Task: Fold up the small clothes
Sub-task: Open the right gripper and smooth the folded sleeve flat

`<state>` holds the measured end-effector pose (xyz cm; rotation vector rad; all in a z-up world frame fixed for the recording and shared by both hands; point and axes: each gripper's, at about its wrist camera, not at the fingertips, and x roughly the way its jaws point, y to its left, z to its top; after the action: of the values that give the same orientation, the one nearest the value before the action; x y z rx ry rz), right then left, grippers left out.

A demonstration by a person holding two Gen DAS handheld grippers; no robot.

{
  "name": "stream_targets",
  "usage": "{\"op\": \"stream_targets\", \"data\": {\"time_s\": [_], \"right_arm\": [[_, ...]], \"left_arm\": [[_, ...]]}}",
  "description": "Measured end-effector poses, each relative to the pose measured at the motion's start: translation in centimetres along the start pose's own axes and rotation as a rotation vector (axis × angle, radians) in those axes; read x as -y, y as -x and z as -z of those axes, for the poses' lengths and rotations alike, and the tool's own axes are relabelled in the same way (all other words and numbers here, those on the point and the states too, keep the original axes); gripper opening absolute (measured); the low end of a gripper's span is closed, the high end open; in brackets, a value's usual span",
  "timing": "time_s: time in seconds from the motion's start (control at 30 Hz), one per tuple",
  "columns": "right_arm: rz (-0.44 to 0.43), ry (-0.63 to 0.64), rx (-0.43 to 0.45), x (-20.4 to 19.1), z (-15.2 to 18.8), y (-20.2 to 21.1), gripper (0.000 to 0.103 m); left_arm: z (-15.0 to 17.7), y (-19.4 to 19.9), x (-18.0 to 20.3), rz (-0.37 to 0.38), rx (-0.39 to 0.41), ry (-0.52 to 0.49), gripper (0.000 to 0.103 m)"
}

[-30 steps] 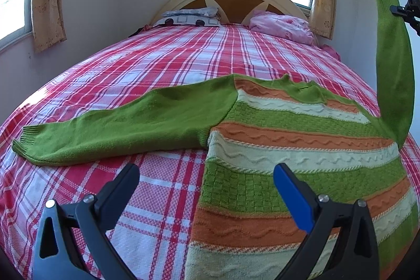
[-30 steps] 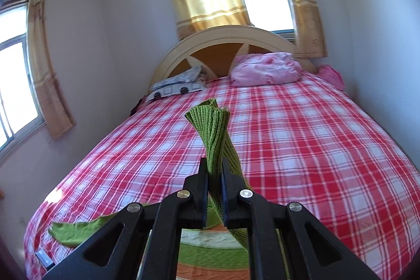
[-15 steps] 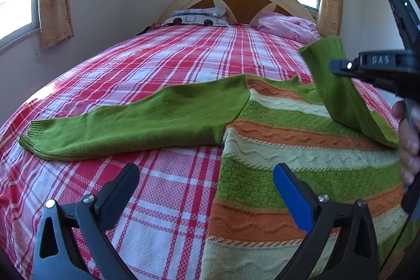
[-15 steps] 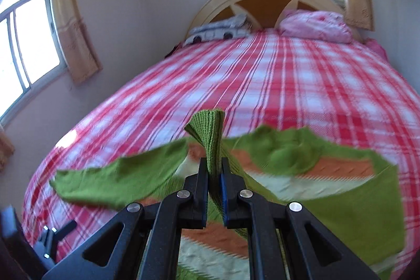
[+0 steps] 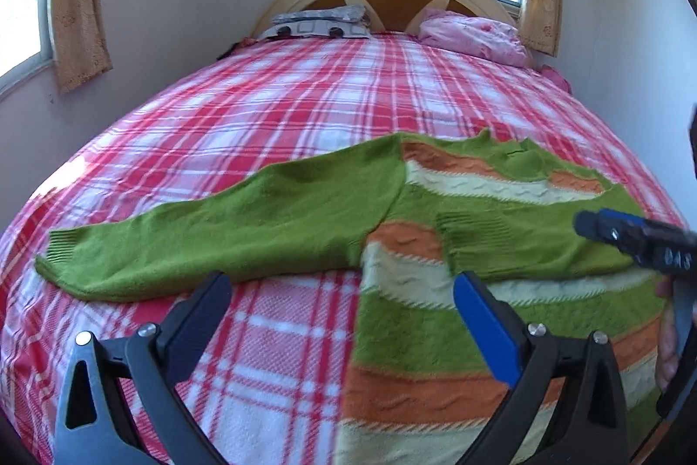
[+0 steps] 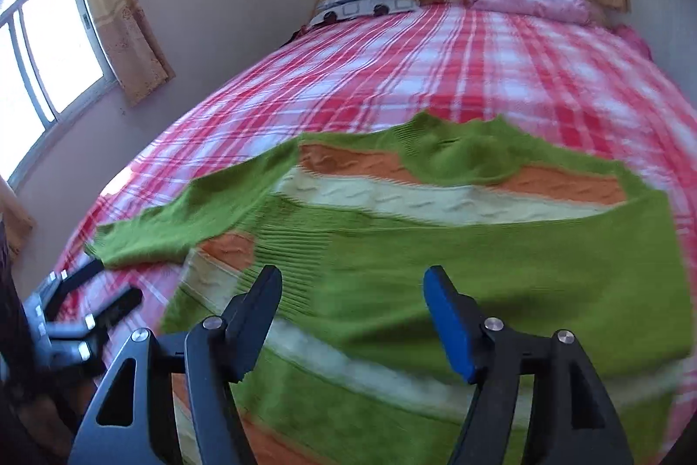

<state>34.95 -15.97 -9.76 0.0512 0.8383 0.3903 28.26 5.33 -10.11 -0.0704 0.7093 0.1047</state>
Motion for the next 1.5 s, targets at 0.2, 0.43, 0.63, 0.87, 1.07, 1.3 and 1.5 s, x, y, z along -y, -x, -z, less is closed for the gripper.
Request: {"op": "stream_targets", "data": {"time_s": [0.2, 0.43, 0.63, 0.87, 1.07, 1.3, 1.5], "right_arm": [[0.074, -0.03, 0.027, 4.7, 2.3, 4.2, 0.069], [0.153, -0.069, 0.027, 8.6, 4.9, 8.4, 0.069], [0.201, -0.057, 0.073, 9.7, 5.9, 13.4, 0.069], [0.233, -0.08, 0.076, 11.1, 7.5, 14.8, 0.069], [0.235, -0.112, 0.069, 11.9, 8.3, 14.5, 0.069], [0.212, -0.117, 0.03, 12.2, 7.0, 11.0, 0.069], [0.19, -0.181, 0.05, 13.4, 4.9, 8.2, 0.069]], "left_arm": [[-1.6, -2.7, 4.4, 0.085, -0.051, -0.064, 0.083], [-1.2, -8.2, 7.9, 0.09, -0.19, -0.117, 0.077], [-0.7, -8.3, 8.3, 0.189, -0.195, -0.1, 0.029], [-0.7, -7.1, 9.1, 0.207, -0.179, -0.143, 0.006], [-1.4, -6.1, 6.6, 0.205, -0.141, -0.107, 0.006], [-0.4, -7.8, 6.5, 0.196, -0.164, -0.114, 0.006], [-0.3, -7.5, 6.0, 0.204, -0.153, -0.098, 0.006]]}}
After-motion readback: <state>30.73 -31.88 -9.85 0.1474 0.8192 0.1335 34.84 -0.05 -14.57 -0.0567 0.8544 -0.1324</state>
